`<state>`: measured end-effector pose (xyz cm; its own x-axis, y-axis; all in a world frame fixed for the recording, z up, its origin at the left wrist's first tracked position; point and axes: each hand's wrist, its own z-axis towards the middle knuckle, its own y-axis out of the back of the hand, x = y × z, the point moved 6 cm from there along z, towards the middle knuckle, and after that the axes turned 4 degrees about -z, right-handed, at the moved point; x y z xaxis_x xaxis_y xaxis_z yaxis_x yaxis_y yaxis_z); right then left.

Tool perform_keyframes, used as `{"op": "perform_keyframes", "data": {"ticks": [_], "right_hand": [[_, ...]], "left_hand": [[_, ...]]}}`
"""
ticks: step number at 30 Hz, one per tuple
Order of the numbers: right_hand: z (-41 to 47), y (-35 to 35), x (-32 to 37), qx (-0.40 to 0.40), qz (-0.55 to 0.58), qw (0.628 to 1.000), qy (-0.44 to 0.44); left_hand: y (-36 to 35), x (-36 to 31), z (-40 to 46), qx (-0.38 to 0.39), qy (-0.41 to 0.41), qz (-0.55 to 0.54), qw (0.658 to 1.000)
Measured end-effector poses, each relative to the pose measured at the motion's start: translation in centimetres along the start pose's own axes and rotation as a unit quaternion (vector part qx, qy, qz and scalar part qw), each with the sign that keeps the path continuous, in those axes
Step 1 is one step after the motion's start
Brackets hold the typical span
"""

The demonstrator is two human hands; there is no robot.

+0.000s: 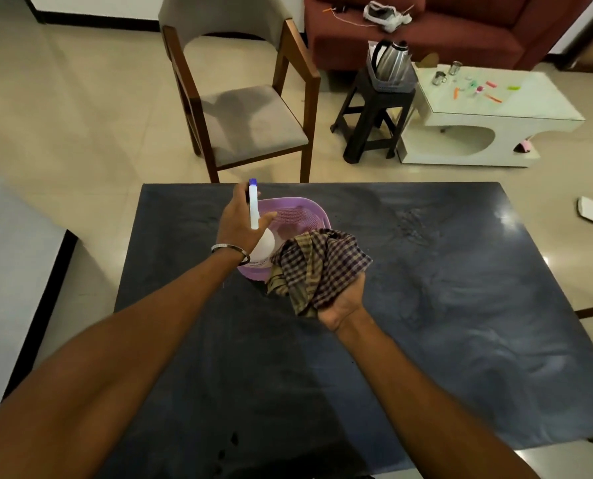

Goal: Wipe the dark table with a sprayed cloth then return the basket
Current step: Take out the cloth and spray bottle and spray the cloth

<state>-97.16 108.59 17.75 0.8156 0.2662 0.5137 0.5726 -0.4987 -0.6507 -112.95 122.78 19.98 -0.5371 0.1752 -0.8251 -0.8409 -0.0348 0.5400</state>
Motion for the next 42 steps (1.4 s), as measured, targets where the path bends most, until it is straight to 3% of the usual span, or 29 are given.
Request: {"op": "perform_keyframes", "data": {"ticks": [17,26,35,42], "right_hand": [[-2.0,0.7,-0.7,-0.002,-0.025,1.0,0.0],[-5.0,2.3,-1.5,0.016,-0.036,0.999,-0.021],[-9.9,4.9,-3.8,0.053,-0.041,0.996,-0.057],[-12.9,6.7,-6.7,0.04,-0.076,0.992,-0.091]], "left_hand": [[0.4,1.9,-3.3,0.093,0.028,0.025,0.995],[3.3,3.5,-12.0,0.022,0.091,0.018,0.995],[4.2,4.7,-23.0,0.041,0.189,0.022,0.981],[5.5,5.8,-29.6,0.03,0.25,-0.045,0.967]]}}
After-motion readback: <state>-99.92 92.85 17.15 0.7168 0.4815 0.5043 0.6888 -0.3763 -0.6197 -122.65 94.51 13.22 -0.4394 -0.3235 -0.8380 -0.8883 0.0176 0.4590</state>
